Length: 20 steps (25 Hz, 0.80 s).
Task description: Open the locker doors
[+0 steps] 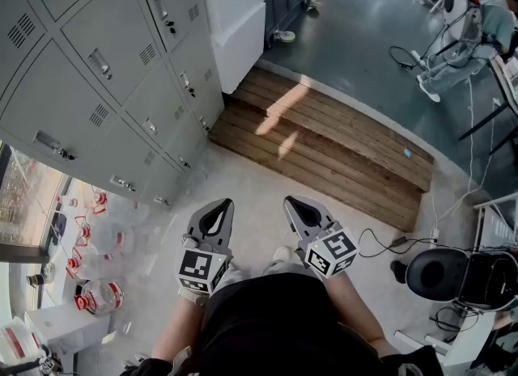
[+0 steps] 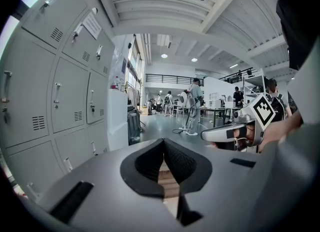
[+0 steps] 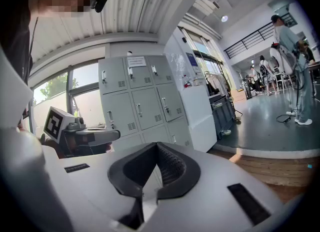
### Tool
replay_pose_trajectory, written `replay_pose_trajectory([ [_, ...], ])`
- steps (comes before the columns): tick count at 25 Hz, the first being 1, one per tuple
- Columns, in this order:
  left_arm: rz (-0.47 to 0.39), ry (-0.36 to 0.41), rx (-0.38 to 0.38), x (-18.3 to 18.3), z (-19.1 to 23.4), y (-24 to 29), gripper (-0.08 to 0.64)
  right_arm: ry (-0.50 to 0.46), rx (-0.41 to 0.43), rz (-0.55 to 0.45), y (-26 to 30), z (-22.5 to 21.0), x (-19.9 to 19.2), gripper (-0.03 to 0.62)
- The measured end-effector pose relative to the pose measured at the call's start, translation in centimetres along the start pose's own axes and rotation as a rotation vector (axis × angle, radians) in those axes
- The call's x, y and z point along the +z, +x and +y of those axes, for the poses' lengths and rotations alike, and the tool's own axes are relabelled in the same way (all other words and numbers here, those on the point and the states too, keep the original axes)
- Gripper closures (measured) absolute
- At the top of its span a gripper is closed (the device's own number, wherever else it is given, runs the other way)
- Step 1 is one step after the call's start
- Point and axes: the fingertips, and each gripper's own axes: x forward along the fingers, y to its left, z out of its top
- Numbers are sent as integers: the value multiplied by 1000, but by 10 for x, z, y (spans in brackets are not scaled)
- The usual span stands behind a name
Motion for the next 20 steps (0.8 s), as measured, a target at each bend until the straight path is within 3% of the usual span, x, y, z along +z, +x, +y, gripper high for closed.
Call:
replay_pose_trajectory([
  [5,4,7,-26,8,-42,45,540,-13,-29,-4,-34,-50,7,565],
  [11,20,-5,-38,14,-87,92,540,44,-42,-48,-70,-111,15,563],
  [20,45,4,-17,14,-47,149,541,93,-113,-32,-39,-171,19,563],
])
